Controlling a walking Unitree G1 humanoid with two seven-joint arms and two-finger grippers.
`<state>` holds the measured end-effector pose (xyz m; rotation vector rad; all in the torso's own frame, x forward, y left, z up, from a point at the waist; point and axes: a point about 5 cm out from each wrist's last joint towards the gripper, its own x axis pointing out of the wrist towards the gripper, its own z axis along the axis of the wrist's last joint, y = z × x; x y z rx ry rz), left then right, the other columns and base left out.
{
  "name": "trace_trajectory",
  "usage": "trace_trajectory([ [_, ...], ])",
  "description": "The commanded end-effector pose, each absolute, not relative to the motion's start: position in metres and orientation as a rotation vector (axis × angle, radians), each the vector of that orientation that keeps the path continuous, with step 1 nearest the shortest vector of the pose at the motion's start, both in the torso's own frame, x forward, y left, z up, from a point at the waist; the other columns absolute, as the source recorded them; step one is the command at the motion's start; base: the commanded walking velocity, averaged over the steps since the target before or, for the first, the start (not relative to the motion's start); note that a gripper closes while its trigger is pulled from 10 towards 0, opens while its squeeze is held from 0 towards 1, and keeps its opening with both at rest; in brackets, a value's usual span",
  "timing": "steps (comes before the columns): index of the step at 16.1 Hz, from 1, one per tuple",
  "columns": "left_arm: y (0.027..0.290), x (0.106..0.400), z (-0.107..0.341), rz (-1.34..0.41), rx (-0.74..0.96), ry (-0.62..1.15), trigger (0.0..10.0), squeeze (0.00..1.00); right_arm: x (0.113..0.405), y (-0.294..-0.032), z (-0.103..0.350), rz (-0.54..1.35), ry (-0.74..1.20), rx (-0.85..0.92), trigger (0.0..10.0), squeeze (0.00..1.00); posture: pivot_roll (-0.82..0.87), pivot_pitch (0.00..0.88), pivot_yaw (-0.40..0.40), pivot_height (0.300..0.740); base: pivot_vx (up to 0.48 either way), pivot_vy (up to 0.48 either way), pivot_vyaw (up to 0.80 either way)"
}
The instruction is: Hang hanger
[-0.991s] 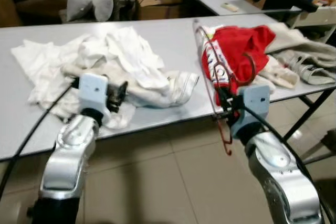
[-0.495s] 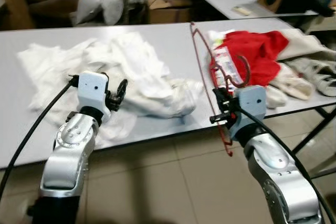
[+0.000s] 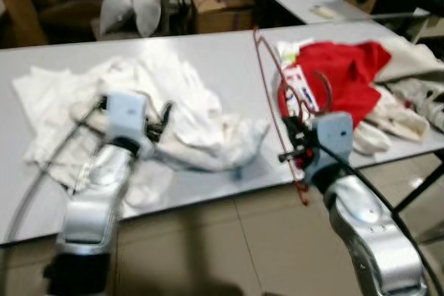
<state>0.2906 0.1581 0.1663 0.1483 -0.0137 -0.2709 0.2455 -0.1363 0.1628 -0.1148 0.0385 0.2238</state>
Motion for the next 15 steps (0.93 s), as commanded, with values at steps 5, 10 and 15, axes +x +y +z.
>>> trace_trajectory([
  [5, 0.149, 0.282, 0.170, -0.676, 0.261, -0.001, 10.0, 0.00, 0.242, -0.172, 0.154, 0.119, 0.099, -0.170, 10.0, 0.00, -0.02, 0.000, 0.010, 0.723, 0.000, 0.000, 0.00],
  [10, 0.134, 0.290, 0.156, -0.892, 0.443, 0.054, 10.0, 0.00, 0.238, -0.193, 0.151, 0.050, 0.130, -0.209, 10.0, 0.00, -0.04, 0.000, 0.030, 0.723, 0.000, 0.000, 0.00],
  [15, 0.149, 0.303, 0.153, -0.879, 0.635, 0.077, 4.2, 0.00, 0.232, -0.191, 0.149, 0.050, 0.136, -0.211, 10.0, 0.00, -0.05, 0.000, 0.042, 0.723, 0.000, 0.000, 0.00],
])
